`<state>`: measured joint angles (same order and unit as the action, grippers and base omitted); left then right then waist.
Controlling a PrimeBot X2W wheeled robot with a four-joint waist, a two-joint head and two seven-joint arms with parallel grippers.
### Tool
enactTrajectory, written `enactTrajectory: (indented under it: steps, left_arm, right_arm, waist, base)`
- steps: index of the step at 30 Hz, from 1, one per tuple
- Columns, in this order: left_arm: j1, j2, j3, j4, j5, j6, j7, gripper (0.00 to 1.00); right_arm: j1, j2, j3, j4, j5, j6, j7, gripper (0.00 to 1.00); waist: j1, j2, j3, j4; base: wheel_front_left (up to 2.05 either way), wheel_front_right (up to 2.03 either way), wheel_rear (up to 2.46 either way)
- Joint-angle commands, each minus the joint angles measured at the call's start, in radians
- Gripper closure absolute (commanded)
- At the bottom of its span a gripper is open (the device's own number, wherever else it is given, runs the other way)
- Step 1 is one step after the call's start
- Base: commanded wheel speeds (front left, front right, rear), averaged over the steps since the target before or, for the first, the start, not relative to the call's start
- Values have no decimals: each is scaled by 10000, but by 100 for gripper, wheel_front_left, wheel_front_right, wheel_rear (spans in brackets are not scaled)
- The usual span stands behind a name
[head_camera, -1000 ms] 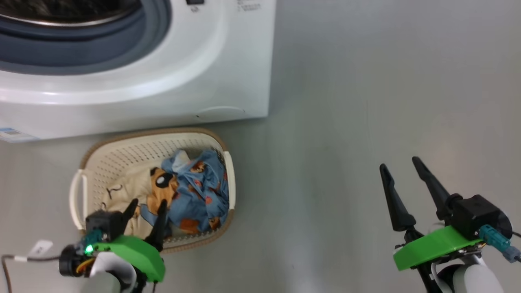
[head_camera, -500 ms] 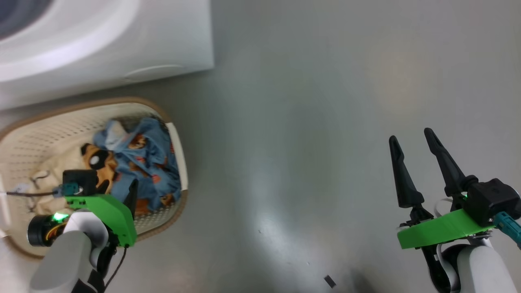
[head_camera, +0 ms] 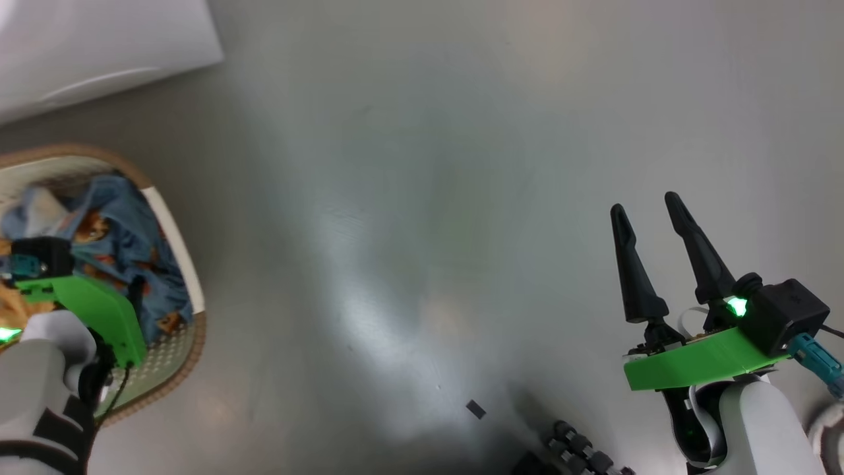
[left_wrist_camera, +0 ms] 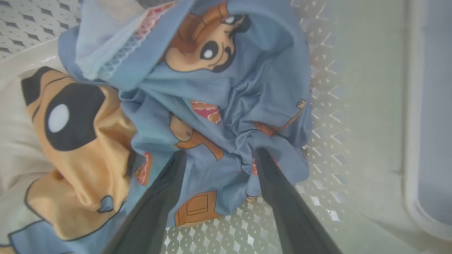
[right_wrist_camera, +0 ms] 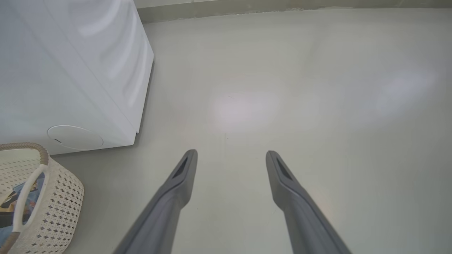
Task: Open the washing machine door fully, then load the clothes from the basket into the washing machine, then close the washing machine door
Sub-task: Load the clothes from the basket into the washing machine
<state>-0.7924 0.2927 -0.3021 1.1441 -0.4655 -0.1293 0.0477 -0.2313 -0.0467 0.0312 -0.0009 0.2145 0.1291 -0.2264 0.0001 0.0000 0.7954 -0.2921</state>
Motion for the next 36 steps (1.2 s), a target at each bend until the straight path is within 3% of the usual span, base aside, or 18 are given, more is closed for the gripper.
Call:
enactTrajectory:
  steps: [1,5,16,26,28,29,36]
  left_arm:
    - [-88,376,241,127,-136,-12,100,0]
    - [-548,410,159,590,-146,54,368,0]
    - [-1513,278,107,1148,-104,1014,439,0]
    - [-1726,222,192,1343,-307,1376,307,0]
    - [-1714,216,244,1364,-395,1366,272,87]
    - [-1709,216,246,1371,-413,1354,231,100]
    - [-1576,253,248,1412,-538,1221,32,100]
  right_arm:
    - [187,-37,212,-85,102,16,-127,0]
    - [322,-37,156,-49,131,16,-207,0]
    - [608,-36,127,-221,92,16,-269,0]
    - [694,-36,174,-270,113,16,-279,0]
    - [715,-36,172,-268,123,16,-282,0]
    - [721,-36,170,-271,126,16,-284,0]
    - [583,-36,190,-184,180,16,-296,0]
  waist:
    - [-1,0,531,-521]
    - [-1,0,660,-539]
    - [-1,0,921,-447]
    - [-1,0,1059,-429]
    - [-1,0,1074,-425]
    - [-1,0,1083,-423]
    - [-1,0,1042,-403]
  base:
    - [0,0,0]
    - [0,0,0]
    - [0,0,0]
    - [0,0,0]
    - [0,0,0]
    - [0,0,0]
    - [0,0,0]
